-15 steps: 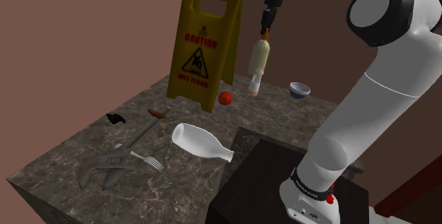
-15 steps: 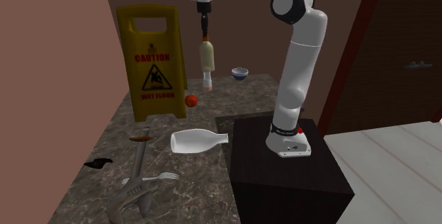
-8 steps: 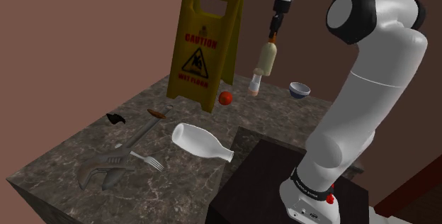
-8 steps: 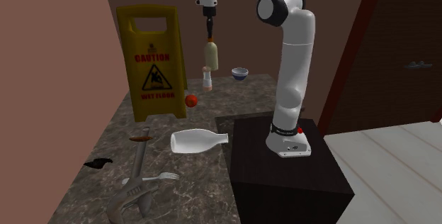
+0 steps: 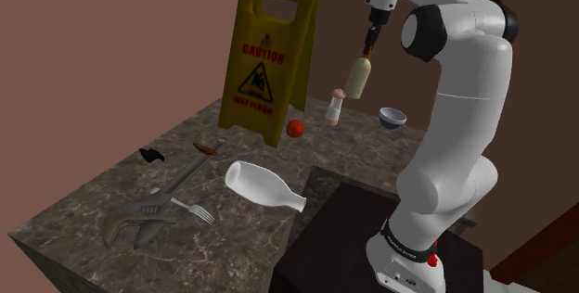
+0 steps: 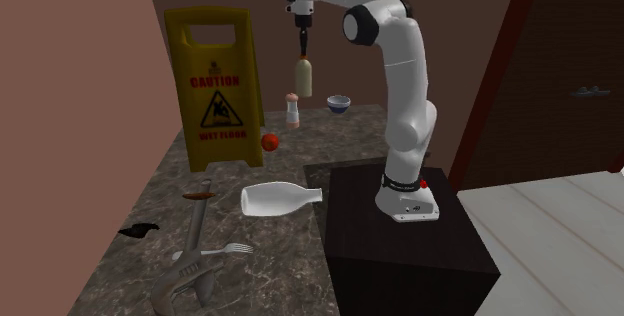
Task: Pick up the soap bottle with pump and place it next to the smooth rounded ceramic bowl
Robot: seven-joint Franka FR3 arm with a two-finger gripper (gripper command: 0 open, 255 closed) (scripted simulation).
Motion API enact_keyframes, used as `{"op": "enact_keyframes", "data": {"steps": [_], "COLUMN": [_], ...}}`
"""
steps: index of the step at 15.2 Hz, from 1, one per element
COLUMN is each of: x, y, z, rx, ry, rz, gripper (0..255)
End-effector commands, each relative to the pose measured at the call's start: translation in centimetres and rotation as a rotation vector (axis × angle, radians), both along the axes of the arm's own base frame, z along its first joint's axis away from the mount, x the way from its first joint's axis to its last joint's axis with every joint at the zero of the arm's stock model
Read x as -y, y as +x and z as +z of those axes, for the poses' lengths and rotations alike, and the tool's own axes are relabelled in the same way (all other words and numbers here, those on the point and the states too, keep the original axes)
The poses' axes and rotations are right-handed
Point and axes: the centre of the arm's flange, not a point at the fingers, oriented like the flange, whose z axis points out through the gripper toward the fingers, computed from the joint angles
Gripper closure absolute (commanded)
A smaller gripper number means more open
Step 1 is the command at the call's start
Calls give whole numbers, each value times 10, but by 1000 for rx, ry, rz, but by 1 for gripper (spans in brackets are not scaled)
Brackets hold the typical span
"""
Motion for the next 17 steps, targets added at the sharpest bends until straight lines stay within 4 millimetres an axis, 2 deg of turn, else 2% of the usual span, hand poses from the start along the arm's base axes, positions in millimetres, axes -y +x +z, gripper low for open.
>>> {"op": "enact_keyframes", "data": {"steps": [1,4,5,17], "x": [25,63,83,83], "y": [-2,-7,-10,-10], "z": [-10,-20,-26,-89], "rx": [-3,-3,-3,-3], "ry": [4,4,4,4], "rz": [2,2,2,2], "gripper": [255,255,255,255]}}
